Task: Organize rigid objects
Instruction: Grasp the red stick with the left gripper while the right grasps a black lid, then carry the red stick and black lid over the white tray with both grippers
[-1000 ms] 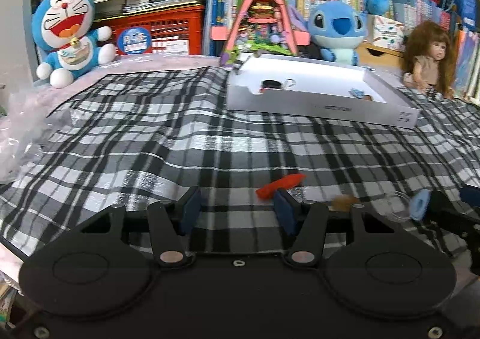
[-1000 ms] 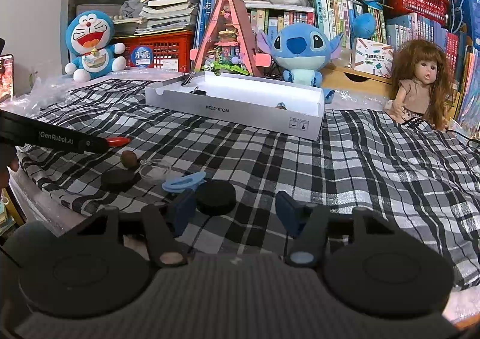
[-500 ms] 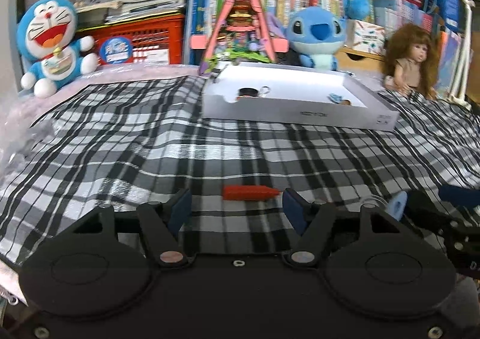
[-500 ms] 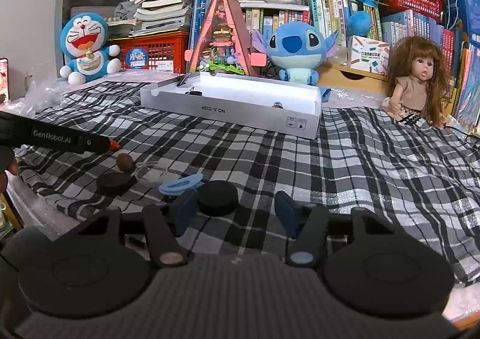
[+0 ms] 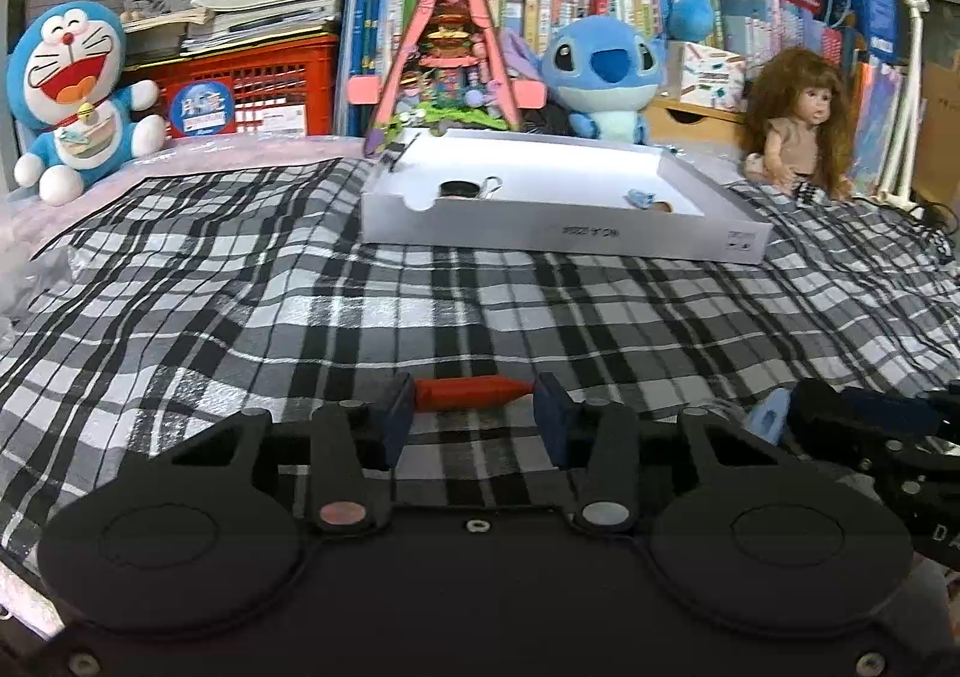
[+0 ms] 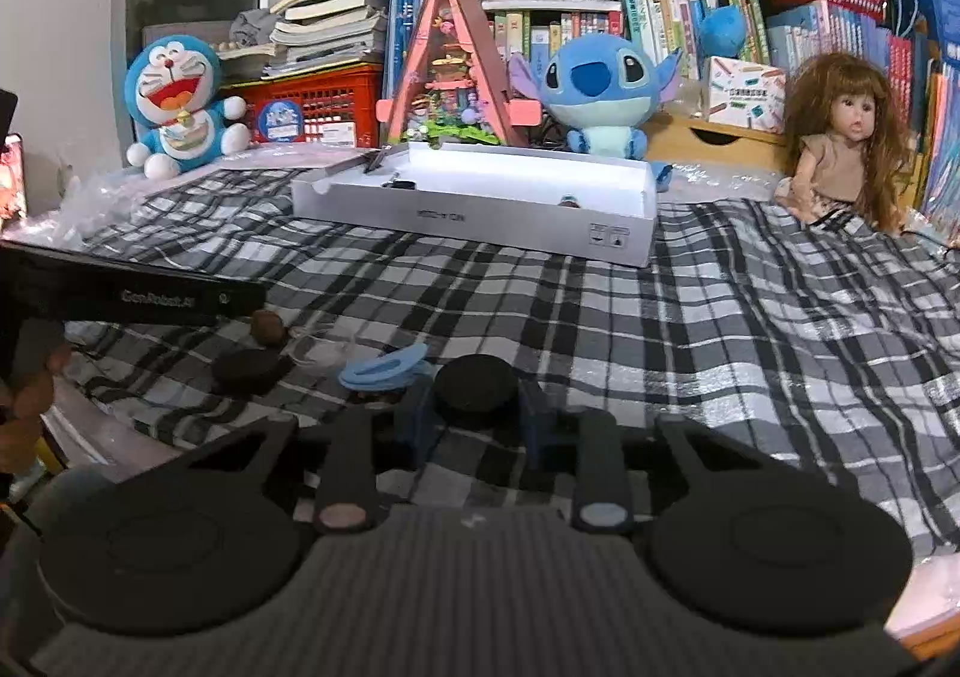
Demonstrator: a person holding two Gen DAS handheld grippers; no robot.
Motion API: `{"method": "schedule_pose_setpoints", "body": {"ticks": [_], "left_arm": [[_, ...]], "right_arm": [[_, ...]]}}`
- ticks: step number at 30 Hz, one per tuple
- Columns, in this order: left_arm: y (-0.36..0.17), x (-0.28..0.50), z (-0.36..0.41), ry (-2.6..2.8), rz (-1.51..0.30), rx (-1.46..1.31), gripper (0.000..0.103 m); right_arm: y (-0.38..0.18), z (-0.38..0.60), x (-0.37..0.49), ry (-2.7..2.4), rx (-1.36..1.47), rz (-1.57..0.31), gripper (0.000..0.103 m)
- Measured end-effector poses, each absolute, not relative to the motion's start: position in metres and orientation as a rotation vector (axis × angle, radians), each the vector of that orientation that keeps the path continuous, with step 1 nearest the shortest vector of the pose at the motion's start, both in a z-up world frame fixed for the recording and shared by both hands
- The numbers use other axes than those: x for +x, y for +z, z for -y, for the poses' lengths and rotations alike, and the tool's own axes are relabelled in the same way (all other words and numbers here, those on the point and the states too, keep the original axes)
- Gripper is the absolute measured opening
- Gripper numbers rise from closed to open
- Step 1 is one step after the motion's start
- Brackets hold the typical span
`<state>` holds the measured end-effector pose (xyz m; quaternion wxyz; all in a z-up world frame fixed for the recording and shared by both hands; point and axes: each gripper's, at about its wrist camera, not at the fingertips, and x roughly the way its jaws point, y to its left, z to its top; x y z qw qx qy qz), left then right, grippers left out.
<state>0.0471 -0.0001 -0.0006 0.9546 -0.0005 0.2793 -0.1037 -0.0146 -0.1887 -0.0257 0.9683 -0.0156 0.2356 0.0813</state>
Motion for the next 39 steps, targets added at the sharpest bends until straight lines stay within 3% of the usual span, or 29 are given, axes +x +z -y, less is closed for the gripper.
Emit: {"method": "schedule_pose_setpoints", "body": {"ticks": [8, 28, 39], "left_arm": [[0.016, 0.059, 0.002, -0.213, -0.573, 0.002, 0.041], [0.08, 0.205, 0.018, -0.248, -0.645, -0.098, 0.041], [0.062, 0.308, 0.033, -0.239, -0.755, -0.127, 0.041]], "right_arm": [[-0.011, 0.193, -0.005, 0.15, 0.0, -0.464, 0.034], [0.05, 0.234, 0.116, 0.101, 0.166, -0.54, 0.034], [0.055, 0.257, 0.223, 0.073, 0.27, -0.646, 0.034]]}}
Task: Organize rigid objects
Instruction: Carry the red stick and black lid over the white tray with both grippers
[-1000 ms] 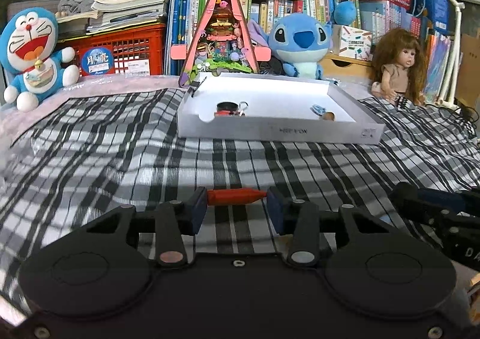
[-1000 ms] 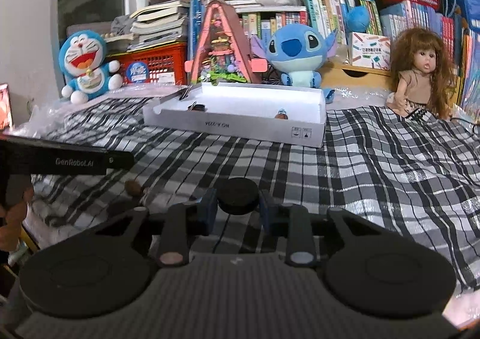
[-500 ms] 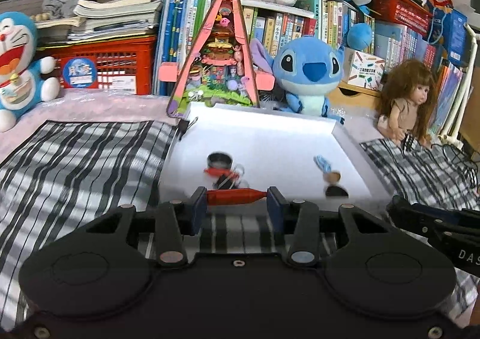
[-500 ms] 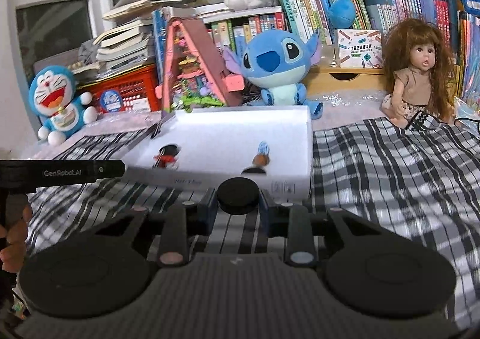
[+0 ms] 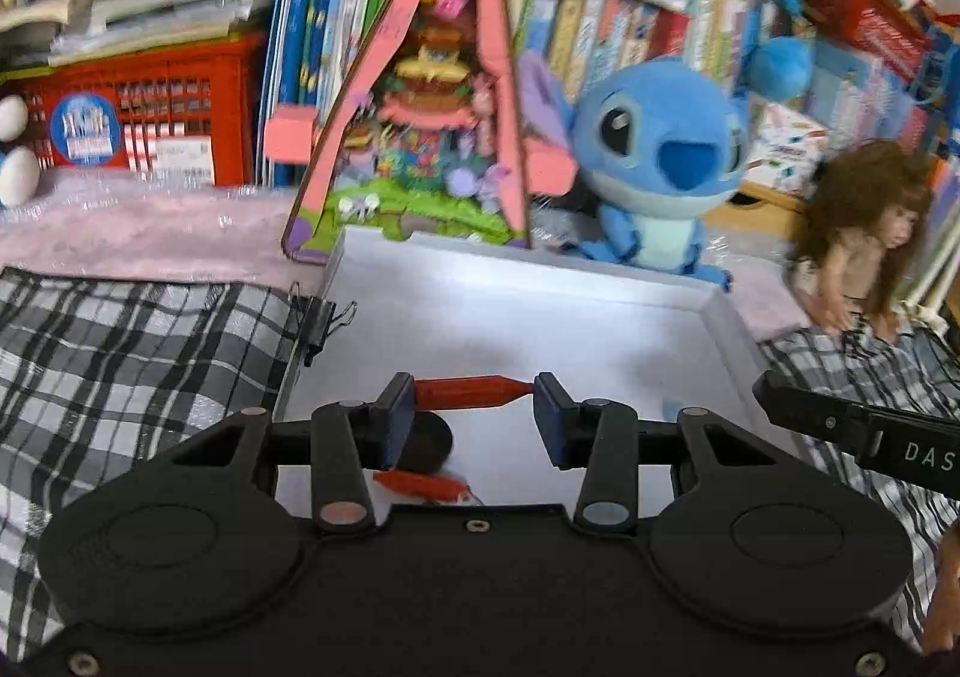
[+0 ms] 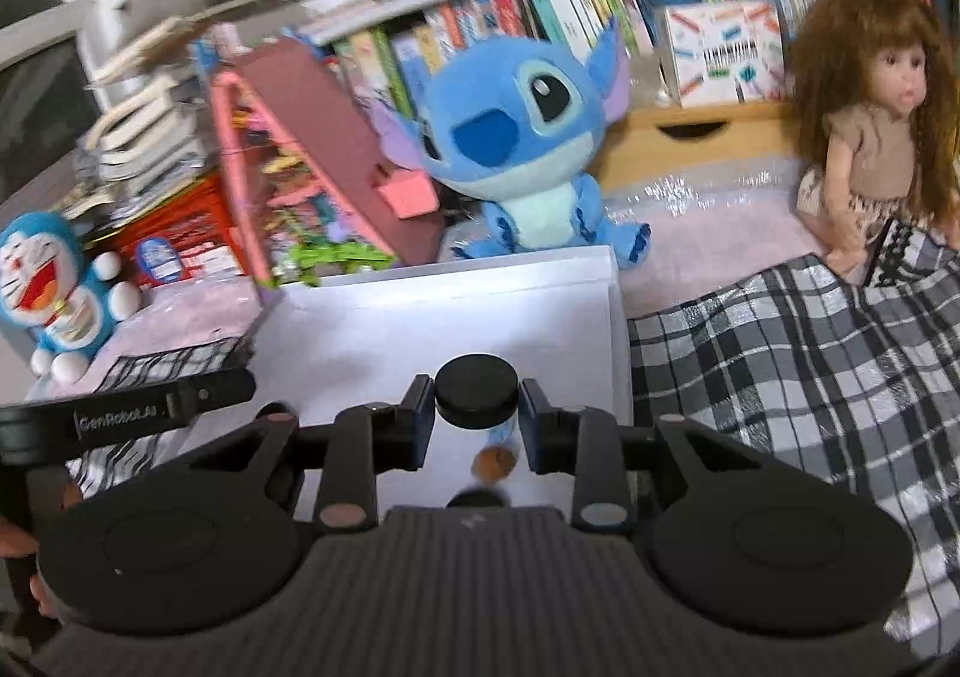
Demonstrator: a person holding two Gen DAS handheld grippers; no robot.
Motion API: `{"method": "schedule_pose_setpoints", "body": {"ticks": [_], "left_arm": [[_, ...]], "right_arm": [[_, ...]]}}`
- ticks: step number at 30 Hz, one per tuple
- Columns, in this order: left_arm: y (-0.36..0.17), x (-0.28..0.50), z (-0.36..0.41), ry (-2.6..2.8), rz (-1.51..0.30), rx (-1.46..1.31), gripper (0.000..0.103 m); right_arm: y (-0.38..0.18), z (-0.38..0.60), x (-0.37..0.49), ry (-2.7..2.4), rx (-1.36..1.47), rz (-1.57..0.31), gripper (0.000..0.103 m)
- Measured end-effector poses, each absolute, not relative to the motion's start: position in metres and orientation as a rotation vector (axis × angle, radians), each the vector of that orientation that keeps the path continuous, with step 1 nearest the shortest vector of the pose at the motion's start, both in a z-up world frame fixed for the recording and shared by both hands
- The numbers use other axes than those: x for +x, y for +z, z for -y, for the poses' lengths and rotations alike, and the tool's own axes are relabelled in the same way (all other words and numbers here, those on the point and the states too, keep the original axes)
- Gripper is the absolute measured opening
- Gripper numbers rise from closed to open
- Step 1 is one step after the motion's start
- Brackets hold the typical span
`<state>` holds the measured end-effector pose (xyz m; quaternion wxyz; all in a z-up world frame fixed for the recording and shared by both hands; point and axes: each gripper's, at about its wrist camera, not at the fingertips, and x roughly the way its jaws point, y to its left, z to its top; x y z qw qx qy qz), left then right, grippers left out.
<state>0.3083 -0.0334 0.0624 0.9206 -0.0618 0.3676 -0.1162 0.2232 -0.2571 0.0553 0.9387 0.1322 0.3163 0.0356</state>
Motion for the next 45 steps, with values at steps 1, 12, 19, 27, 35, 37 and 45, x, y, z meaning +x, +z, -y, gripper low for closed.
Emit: {"method": "schedule_pose_setpoints", "body": {"ticks": [1, 12, 19, 27, 35, 37, 45], "left_arm": [[0.059, 0.314, 0.034, -0.228, -0.762, -0.125, 0.041], [0.034, 0.349, 0.045, -0.172, -0.773, -0.062, 0.041], [0.02, 0.355, 0.051, -0.157, -0.79, -0.026, 0.041], [0.013, 0.357, 0.051, -0.156, -0.782, -0.022, 0.041], [0.01, 0.354, 0.052, -0.167, -0.763, 0.004, 0.042], [0.01, 0.354, 0.052, -0.169, -0.762, 0.001, 0.042], [0.012, 0.351, 0.053, -0.159, -0.751, 0.018, 0.043]], "right_arm": [[0.053, 0.257, 0.232, 0.064, 0.27, -0.662, 0.034], [0.025, 0.242, 0.284, 0.012, 0.233, -0.725, 0.034], [0.018, 0.235, 0.296, 0.018, 0.212, -0.737, 0.034], [0.009, 0.234, 0.302, -0.007, 0.201, -0.755, 0.034], [0.002, 0.239, 0.302, -0.021, 0.211, -0.757, 0.034], [0.002, 0.24, 0.302, -0.021, 0.218, -0.755, 0.034], [0.002, 0.241, 0.302, -0.023, 0.228, -0.747, 0.036]]}}
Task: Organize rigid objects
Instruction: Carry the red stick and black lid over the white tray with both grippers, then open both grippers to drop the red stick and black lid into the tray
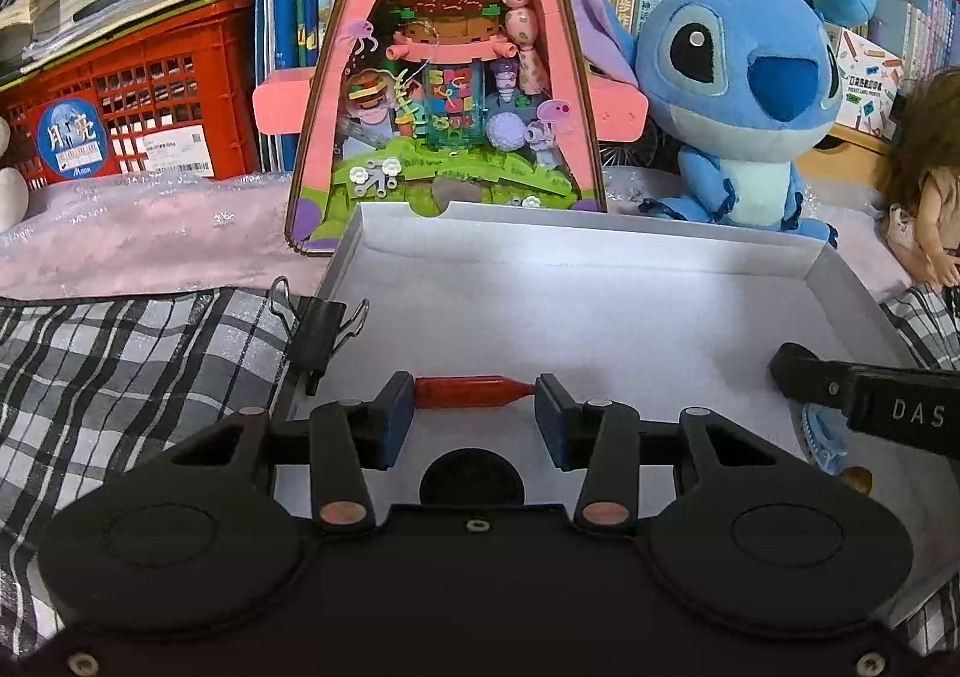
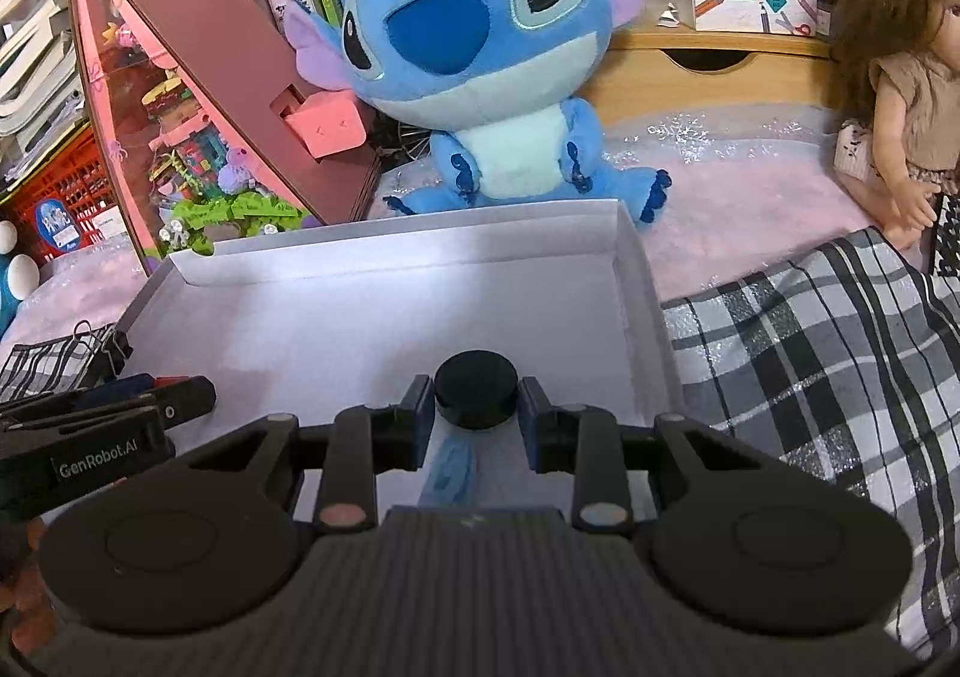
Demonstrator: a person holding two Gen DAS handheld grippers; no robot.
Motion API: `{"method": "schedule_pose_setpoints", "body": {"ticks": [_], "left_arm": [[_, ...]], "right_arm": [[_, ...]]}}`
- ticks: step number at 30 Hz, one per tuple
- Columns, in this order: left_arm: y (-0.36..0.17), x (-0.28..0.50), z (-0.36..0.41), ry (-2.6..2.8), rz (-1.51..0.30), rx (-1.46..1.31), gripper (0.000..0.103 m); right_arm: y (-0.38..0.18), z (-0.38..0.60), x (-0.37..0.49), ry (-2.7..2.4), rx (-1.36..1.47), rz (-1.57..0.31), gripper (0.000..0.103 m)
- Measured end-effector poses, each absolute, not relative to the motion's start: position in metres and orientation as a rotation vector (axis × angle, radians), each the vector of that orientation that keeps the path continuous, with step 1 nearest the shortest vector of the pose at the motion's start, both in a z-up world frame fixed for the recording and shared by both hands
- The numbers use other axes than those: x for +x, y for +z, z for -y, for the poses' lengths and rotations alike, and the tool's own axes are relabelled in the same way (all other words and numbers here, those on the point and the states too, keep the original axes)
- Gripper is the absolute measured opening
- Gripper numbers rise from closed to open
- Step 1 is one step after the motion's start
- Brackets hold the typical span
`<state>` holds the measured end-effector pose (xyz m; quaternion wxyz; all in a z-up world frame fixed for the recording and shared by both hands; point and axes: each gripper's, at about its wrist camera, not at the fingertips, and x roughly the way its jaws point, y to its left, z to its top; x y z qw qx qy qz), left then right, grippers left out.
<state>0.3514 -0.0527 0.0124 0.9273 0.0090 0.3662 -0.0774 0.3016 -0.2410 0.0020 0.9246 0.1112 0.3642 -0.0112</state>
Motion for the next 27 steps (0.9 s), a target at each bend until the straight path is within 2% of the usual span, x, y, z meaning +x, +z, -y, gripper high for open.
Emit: {"method": "schedule_pose_setpoints", "body": {"ticks": [2, 5, 8, 17, 27], "left_arm": [[0.015, 0.347, 0.054, -0.142, -0.743, 0.041, 0.052], [0.022, 0.337, 0.051, -0.141, -0.714, 0.042, 0.066], [0.031, 0.323, 0.048, -0.153, -0.68, 0.061, 0.078], [0.049, 0.276, 0.043, -0.212, -0.617, 0.084, 0.085], [0.054, 0.201, 0.039, -0.305, -0.571, 0.094, 0.086]], "right_arm": [[0.003, 0.241, 0.3, -0.03, 0.23, -0.737, 0.038], [0.005, 0.243, 0.292, -0.035, 0.232, -0.709, 0.057], [0.01, 0.243, 0.279, -0.033, 0.197, -0.671, 0.064], [0.032, 0.248, 0.232, 0.024, 0.177, -0.557, 0.083], [0.038, 0.238, 0.161, 0.13, 0.106, -0.479, 0.089]]}}
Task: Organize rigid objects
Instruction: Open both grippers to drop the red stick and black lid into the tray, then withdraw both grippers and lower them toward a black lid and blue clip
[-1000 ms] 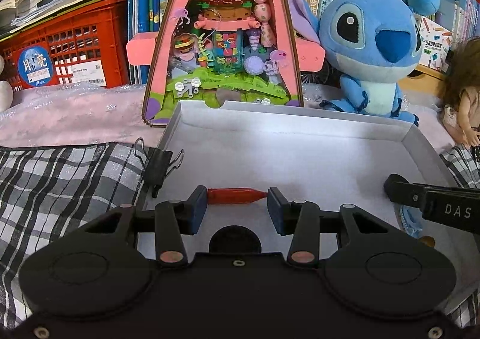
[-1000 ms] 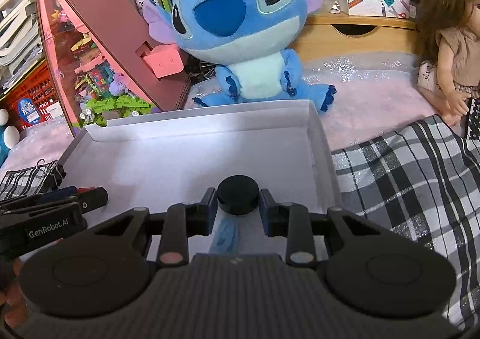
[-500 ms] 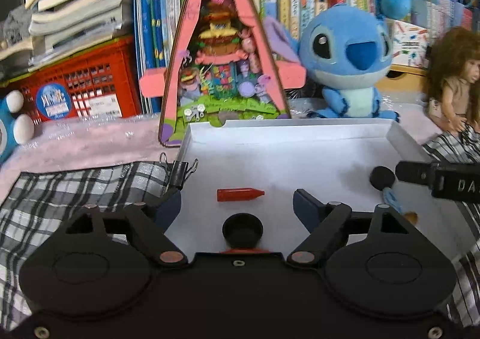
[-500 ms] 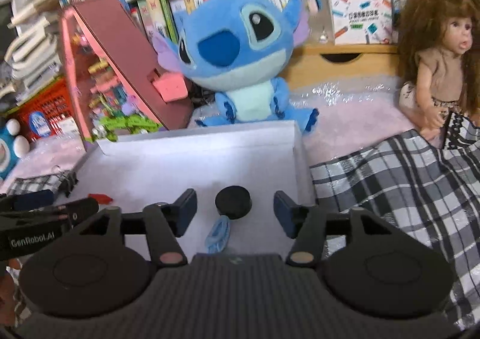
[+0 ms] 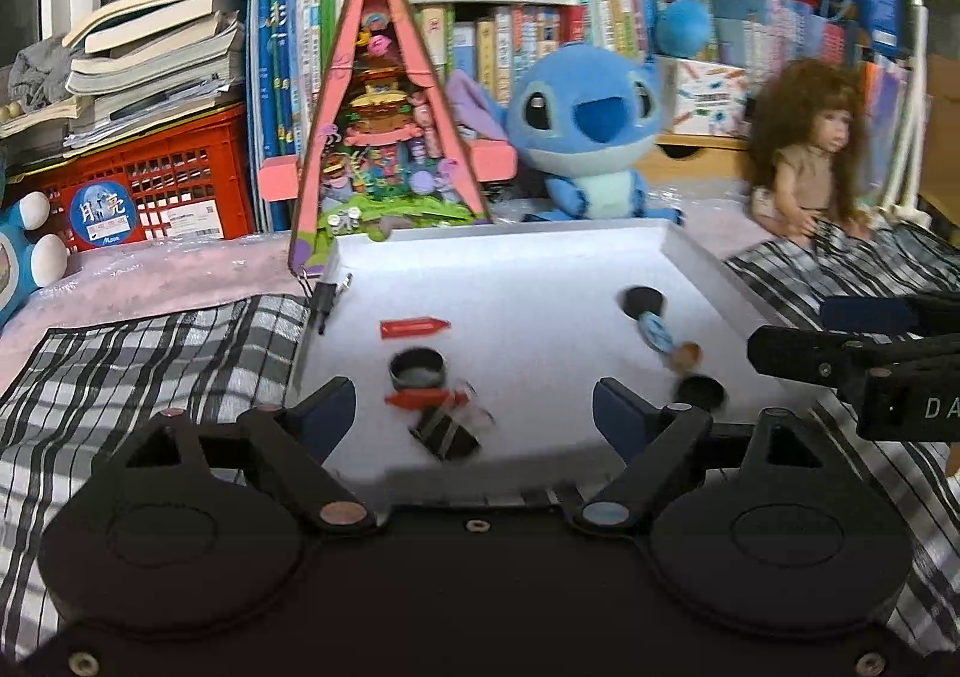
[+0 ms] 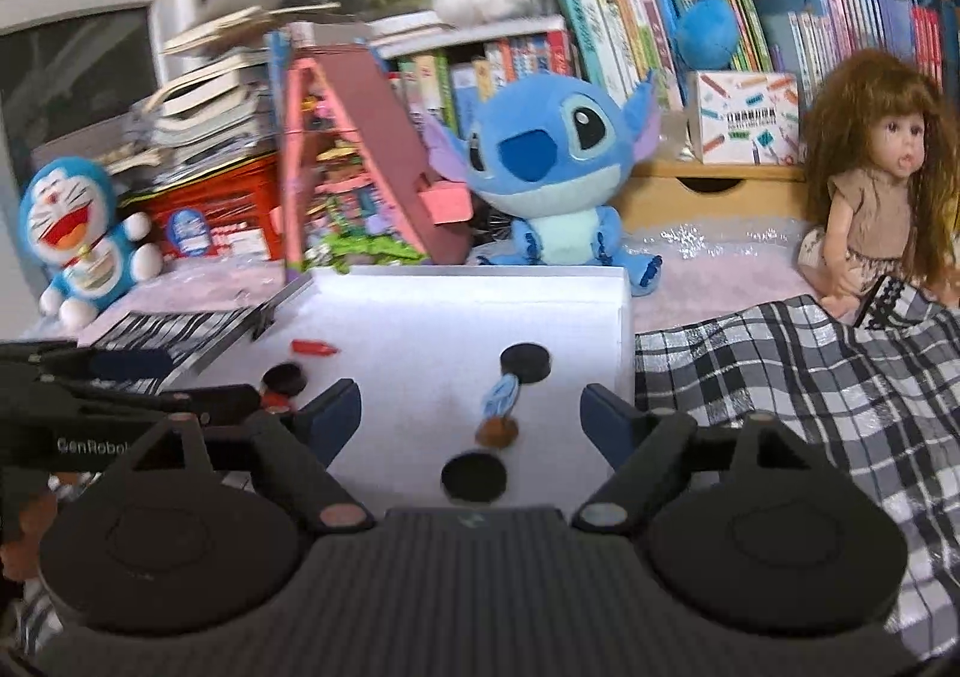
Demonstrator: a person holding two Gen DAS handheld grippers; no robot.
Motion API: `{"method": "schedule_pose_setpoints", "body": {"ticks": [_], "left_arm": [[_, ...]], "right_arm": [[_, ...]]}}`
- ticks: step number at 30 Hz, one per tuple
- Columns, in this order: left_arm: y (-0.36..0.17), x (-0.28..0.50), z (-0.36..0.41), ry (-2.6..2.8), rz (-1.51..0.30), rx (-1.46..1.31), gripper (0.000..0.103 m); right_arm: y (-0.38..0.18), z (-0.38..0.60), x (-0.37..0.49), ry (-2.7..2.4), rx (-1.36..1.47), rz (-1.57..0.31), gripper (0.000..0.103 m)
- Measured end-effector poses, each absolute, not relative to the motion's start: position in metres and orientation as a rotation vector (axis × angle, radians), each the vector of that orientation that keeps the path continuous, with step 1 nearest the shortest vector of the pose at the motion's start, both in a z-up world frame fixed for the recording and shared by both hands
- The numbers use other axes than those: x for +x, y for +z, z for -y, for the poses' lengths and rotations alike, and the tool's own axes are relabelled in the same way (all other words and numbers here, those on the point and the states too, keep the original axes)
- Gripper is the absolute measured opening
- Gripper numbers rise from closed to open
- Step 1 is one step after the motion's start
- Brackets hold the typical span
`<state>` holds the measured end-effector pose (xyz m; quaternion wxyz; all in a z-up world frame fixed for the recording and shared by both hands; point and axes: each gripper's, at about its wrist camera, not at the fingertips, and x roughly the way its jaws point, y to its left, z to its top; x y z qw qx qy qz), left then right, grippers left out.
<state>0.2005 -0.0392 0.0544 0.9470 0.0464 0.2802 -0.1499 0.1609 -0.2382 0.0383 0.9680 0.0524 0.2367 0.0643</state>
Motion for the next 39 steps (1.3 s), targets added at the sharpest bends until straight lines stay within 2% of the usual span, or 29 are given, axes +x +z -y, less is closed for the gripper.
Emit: {"method": "schedule_pose_setpoints", "body": {"ticks": [21, 39], "left_arm": [[0.025, 0.078, 0.011, -0.371, -0.582, 0.047, 0.087], [-0.003, 0.011, 0.0, -0.407, -0.606, 0.02, 0.086]], "right_arm": [[0.011, 0.232, 0.048, 0.215, 0.061, -0.452, 0.091], [-0.018, 0.203, 0.004, 0.274, -0.056, -0.481, 0.092]]}}
